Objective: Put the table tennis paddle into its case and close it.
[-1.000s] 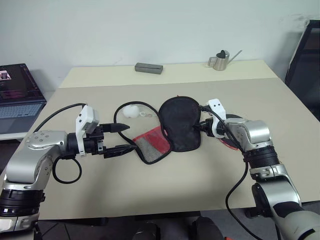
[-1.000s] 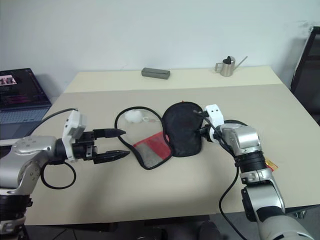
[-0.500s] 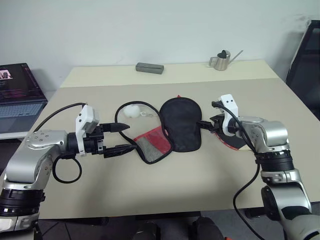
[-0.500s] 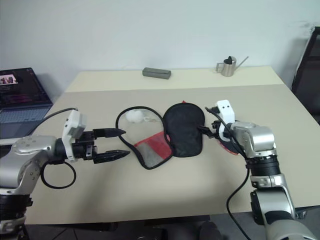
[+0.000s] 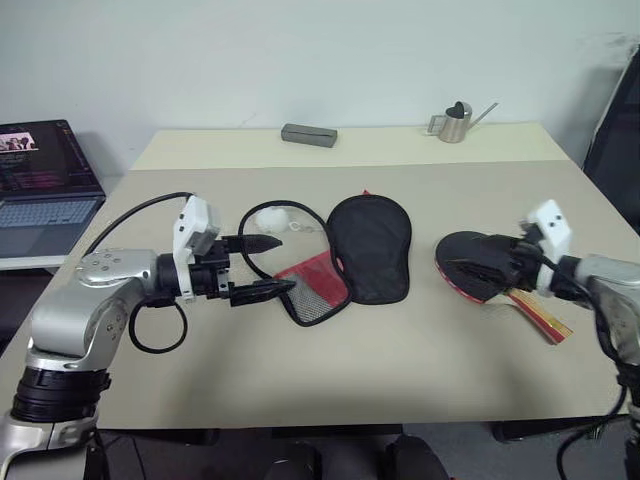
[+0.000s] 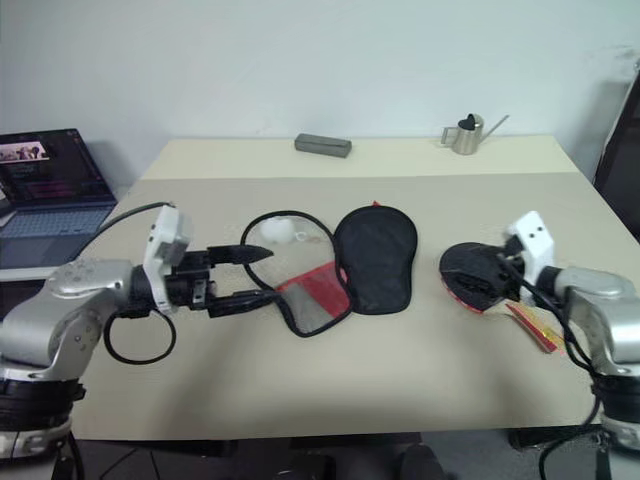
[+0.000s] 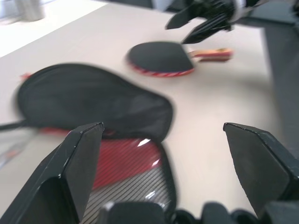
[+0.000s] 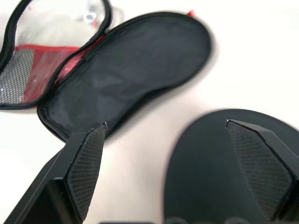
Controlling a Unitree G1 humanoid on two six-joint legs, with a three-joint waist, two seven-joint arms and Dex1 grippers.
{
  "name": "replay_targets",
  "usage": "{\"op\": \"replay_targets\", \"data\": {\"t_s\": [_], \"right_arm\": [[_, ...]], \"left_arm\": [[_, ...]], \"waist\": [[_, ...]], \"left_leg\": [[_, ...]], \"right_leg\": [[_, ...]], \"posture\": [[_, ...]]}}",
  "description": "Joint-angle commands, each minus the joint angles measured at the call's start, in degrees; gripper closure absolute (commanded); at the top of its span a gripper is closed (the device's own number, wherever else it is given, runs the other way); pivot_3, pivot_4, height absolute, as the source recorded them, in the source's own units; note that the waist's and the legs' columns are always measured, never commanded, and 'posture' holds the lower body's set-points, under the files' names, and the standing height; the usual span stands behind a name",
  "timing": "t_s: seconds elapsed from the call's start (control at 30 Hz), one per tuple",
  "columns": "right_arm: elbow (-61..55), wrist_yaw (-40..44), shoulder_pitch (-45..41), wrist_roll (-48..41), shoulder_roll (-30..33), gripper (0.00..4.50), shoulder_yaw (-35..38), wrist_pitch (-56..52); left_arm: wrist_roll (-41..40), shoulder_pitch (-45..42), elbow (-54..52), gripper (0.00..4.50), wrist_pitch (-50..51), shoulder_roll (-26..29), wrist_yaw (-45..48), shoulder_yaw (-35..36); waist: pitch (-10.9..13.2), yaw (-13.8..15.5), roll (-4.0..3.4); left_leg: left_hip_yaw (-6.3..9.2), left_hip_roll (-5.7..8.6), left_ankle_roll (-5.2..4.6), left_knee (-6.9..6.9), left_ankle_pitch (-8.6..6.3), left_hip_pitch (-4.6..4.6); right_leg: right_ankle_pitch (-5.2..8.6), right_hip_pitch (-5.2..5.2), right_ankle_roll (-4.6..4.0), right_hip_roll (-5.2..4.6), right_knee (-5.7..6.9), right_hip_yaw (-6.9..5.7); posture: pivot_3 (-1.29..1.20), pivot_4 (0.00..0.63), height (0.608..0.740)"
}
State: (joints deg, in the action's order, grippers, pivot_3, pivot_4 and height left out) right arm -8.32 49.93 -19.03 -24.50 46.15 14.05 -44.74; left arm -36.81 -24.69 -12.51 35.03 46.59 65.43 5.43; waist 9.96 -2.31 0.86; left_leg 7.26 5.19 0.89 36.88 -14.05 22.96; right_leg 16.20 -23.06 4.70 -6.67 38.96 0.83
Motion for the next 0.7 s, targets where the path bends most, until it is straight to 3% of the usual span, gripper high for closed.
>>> {"op": "replay_targets", "data": {"t_s": [0.03, 0.3, 0.7], "right_arm": [[-1.57, 1.56, 3.28, -1.32, 2.00, 0.04, 4.74, 3.50], [7.49, 4.52, 10.78, 0.08, 4.40, 0.04, 8.46, 11.16], [17.88, 6.53, 14.71, 4.25, 6.07, 0.04, 5.82, 18.14]], "left_arm": [[0.19, -2.54, -1.79, 0.00, 0.26, -0.57, -0.59, -1.54], [5.77, -11.85, -0.56, 0.00, 2.38, -6.65, -6.11, -9.99], [7.12, -15.06, -0.57, 0.00, 2.55, -9.10, -5.51, -12.79]], "waist": [[0.01, 0.09, 0.01], [0.19, 0.65, 0.32], [0.22, 0.48, 0.36]], "left_leg": [[0.00, 0.00, 0.00, 0.01, 0.00, 0.00], [0.05, 0.00, 0.00, 0.10, 0.00, -0.21], [0.04, -0.01, -0.01, 0.09, 0.00, -0.33]], "right_leg": [[0.00, 0.00, 0.00, 0.00, 0.01, 0.00], [-0.04, 0.51, 0.08, -0.01, -0.16, -0.18], [-0.05, 0.67, 0.10, -0.01, -0.24, -0.17]], "posture": [[0.00, 0.150, 0.740], [0.00, 0.150, 0.740], [0.00, 0.150, 0.740]]}}
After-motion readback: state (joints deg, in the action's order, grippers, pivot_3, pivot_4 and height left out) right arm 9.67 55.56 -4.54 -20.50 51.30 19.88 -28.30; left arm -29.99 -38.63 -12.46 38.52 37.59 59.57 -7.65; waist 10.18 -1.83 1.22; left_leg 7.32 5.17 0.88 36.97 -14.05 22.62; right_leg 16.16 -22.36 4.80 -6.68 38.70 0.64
